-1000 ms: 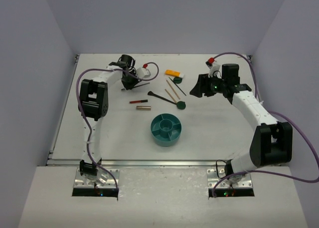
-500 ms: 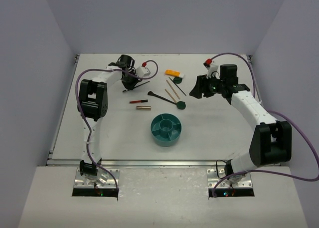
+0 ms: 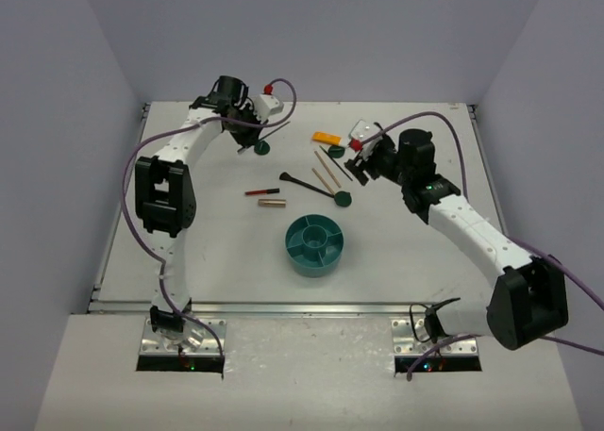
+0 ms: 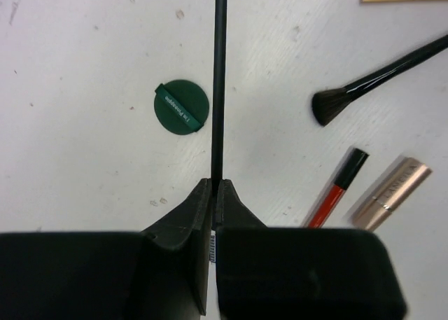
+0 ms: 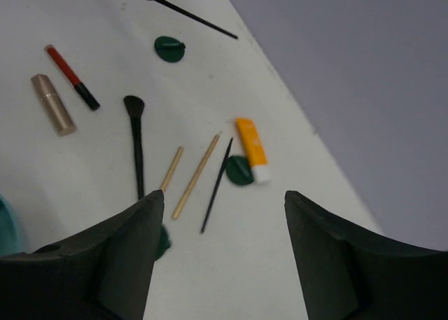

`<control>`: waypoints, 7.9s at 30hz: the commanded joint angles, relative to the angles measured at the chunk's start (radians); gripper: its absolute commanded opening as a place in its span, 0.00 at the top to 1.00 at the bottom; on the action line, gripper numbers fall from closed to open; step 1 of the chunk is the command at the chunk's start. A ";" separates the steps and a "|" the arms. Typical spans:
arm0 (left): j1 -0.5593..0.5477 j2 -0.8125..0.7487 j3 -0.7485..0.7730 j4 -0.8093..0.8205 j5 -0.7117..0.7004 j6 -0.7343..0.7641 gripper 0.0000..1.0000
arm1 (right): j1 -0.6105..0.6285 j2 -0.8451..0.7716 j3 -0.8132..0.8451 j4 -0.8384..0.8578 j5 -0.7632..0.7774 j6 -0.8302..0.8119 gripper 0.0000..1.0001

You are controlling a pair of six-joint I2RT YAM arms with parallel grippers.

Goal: Organize the makeup

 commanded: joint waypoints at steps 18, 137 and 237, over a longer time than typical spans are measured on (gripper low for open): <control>-0.064 -0.221 0.044 -0.147 0.228 -0.140 1.00 | 0.345 0.501 0.131 0.774 0.222 -1.100 0.18; -0.055 -0.270 0.135 -0.018 0.202 -0.333 0.00 | 0.275 0.601 0.201 0.652 0.165 -0.752 1.00; 0.015 -0.634 -0.406 0.082 0.422 -0.254 0.12 | 0.273 0.496 -0.343 1.610 -0.494 0.983 0.75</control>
